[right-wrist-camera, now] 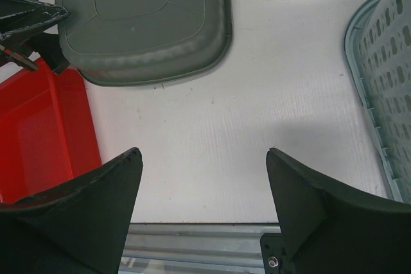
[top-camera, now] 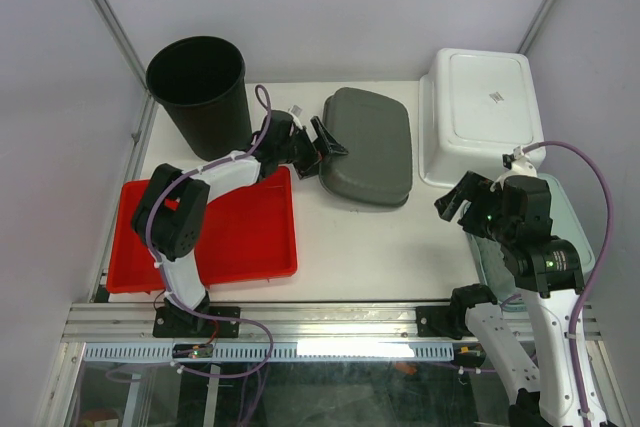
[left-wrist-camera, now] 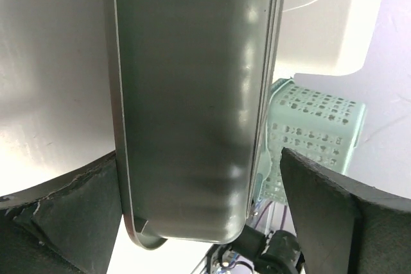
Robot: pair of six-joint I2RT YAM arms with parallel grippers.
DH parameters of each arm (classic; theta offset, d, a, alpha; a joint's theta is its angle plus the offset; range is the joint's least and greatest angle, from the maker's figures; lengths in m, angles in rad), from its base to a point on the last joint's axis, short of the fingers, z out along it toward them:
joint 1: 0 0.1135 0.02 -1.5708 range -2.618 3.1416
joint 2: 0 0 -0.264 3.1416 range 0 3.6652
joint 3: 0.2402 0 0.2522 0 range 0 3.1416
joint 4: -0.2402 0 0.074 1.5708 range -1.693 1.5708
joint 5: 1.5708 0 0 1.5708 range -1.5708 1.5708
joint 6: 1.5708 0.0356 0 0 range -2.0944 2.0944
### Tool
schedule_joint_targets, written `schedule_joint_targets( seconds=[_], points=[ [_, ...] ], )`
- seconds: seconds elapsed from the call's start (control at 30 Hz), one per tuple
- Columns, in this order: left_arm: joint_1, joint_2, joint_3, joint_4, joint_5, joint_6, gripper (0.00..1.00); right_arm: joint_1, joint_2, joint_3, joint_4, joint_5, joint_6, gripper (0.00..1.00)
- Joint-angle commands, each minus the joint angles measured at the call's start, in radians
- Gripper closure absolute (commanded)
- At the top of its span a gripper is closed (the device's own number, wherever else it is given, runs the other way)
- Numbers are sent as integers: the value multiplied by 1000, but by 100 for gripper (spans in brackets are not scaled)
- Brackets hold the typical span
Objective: Turn the large container upside down
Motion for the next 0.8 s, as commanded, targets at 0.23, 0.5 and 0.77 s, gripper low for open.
schedule_joint_targets(
  seconds=[0.23,0.5,0.77],
  points=[
    [-83,-31,165,-245,-216,249,1,-5,8,31,33,-28,-5,18],
    [-149,19,221,-364,-307,356,1,-4,63,57,47,-23,-51,17],
    [-172,27,280,-454,-395,433,1,-3,117,76,77,-68,-68,16]
  ],
)
